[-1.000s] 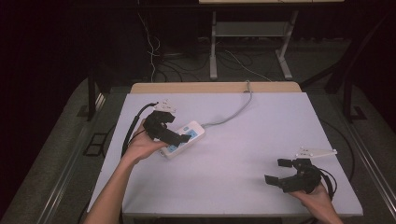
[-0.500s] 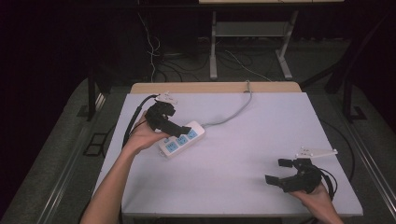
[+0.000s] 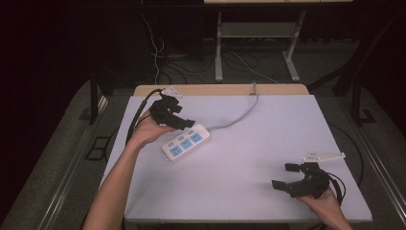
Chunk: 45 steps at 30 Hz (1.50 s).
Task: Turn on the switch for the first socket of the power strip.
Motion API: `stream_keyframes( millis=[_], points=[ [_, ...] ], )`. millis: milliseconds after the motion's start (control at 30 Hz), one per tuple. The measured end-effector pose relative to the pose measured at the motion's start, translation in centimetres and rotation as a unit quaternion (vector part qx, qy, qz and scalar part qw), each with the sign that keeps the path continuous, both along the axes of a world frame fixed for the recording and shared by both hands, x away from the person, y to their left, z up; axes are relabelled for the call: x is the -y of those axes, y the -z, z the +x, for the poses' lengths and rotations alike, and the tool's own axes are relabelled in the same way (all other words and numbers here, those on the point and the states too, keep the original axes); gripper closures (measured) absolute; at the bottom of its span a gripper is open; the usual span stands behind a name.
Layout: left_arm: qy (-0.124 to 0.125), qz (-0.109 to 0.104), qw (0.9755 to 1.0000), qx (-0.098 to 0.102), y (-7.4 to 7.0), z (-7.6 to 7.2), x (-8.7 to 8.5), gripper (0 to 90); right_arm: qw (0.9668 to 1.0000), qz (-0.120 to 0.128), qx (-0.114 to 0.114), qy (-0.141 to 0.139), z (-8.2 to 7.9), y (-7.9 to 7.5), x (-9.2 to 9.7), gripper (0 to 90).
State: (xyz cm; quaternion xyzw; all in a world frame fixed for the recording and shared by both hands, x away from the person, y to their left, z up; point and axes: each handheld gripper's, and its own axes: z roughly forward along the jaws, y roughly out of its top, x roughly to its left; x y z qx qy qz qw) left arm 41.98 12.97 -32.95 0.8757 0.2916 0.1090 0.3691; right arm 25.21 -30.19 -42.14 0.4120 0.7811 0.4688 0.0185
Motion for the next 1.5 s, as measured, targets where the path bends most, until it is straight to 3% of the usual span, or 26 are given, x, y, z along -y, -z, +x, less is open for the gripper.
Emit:
stream_keyframes(
  millis=[400, 767, 1100, 1500],
  points=[
    [-0.016, -0.007, 0.9998, 0.002, 1.6, 1.7, -0.2, 57.3, 1.0, 0.0, 0.0, 0.001, 0.0, 0.0, 0.1, 0.1],
    [-0.022, -0.02, 0.999, -0.034, 3.3, 3.0, -0.4, 88.7, 1.0, -0.001, 0.0, 0.005, 0.1, 0.0, 0.3, 0.2],
    [-0.02, -0.016, 0.9975, -0.065, 5.0, 3.6, -0.3, 89.1, 1.0, -0.004, -0.001, 0.002, 0.1, 0.0, 0.2, 0.1],
    [-0.014, -0.007, 0.9961, -0.087, 6.8, 3.9, 0.3, 89.1, 1.0, -0.007, -0.002, 0.0, 0.1, 0.1, 0.2, 0.2]
  ],
)
